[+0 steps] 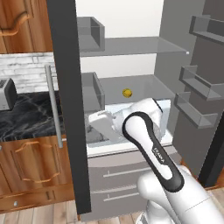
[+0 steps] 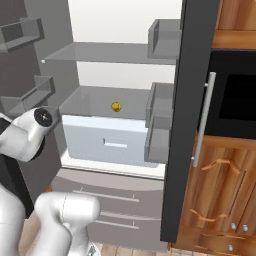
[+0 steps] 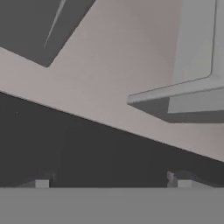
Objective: Retrieve a lemon from the fridge and place it on the cutting board with the fish.
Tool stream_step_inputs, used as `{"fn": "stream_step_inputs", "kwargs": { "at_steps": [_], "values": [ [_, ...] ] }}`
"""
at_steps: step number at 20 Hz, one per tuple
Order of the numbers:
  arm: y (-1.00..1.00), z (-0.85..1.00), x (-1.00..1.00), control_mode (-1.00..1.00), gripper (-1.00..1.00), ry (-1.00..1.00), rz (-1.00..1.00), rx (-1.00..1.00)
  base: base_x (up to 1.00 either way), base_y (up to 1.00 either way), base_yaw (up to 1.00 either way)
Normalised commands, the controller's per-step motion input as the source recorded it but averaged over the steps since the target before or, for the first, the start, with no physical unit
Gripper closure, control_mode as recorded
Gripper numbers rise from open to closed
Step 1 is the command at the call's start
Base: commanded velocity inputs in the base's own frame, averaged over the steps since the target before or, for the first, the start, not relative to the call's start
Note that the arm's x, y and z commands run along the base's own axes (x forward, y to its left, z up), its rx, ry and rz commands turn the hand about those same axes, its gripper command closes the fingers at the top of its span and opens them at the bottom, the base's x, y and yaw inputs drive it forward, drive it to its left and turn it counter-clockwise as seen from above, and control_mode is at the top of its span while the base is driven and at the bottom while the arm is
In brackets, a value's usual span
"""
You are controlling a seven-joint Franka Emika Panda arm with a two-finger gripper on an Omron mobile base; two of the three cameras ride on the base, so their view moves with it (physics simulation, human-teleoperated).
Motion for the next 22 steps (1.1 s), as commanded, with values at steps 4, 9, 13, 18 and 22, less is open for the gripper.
{"fn": "stream_step_inputs", "kwargs": {
  "at_steps": [4,9,13,18,22],
  "values": [
    [-0.88,0.27,-0.26,-1.0,-1.0,0.02,0.0,-0.32,0.0,0.0,0.0],
    [-0.98,-0.02,0.0,-1.0,-1.0,0.01,0.0,-0.78,0.0,0.0,0.0],
    [-1.0,-0.01,0.0,-1.0,-1.0,0.18,-0.1,-0.86,0.0,0.0,0.0],
    [-1.0,-0.11,0.21,-1.0,-1.0,0.19,-0.44,-0.43,0.0,0.0,0.0],
    [-0.6,-0.36,0.24,-1.0,-1.0,-0.01,-0.27,-0.01,0.0,0.0,0.0]
  ]
}}
